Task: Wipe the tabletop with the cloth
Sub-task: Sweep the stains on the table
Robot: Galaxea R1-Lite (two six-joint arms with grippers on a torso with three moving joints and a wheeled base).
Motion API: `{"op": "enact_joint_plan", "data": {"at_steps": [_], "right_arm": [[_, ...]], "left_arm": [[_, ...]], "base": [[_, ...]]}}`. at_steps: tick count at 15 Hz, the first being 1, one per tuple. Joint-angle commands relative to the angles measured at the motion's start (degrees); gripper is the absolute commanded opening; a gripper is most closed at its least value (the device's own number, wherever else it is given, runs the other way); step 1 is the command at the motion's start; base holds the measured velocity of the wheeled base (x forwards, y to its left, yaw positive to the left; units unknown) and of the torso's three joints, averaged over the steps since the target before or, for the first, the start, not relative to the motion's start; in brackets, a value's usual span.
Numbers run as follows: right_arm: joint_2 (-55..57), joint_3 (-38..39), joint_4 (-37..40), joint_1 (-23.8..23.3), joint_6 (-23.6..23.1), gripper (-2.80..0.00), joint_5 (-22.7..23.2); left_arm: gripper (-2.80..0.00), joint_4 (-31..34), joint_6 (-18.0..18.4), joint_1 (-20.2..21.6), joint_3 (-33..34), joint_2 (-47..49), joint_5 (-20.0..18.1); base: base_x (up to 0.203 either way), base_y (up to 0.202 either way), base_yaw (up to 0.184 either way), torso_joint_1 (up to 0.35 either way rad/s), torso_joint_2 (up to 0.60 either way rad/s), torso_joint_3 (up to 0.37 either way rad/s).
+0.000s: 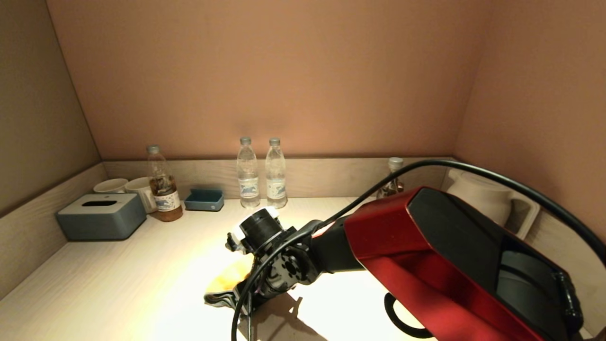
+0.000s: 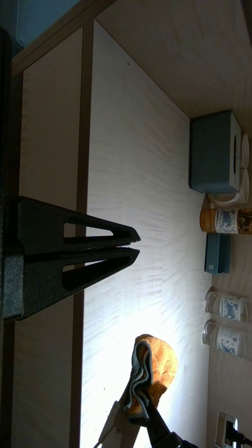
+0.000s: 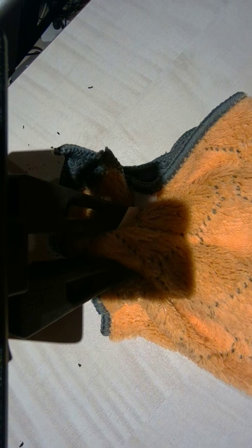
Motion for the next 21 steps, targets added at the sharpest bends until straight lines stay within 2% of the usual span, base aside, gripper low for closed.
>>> {"op": "enact_joint_plan", "data": {"at_steps": [1, 6, 17, 21], "right_arm": [[-1.6, 3.3, 0.1, 1.0, 0.0, -2.8, 0.4], [-5.7, 7.7, -1.5, 3.4, 0.0, -2.8, 0.8], [-9.6, 3.8, -1.3, 3.4, 0.0, -2.8, 0.2], [-13.5, 6.6, -1.0, 5.7, 0.1, -2.8, 0.2]], "left_arm": [[-2.8, 0.0, 0.0, 0.0, 0.0, 0.0, 0.0], [-2.8, 0.0, 0.0, 0.0, 0.0, 0.0, 0.0], [-2.8, 0.0, 0.0, 0.0, 0.0, 0.0, 0.0], [-2.8, 0.0, 0.0, 0.0, 0.0, 0.0, 0.0]], "base": [[0.0, 0.0, 0.0, 0.0, 0.0, 0.0], [0.0, 0.0, 0.0, 0.0, 0.0, 0.0], [0.0, 0.0, 0.0, 0.0, 0.0, 0.0], [0.0, 0.0, 0.0, 0.0, 0.0, 0.0]]}}
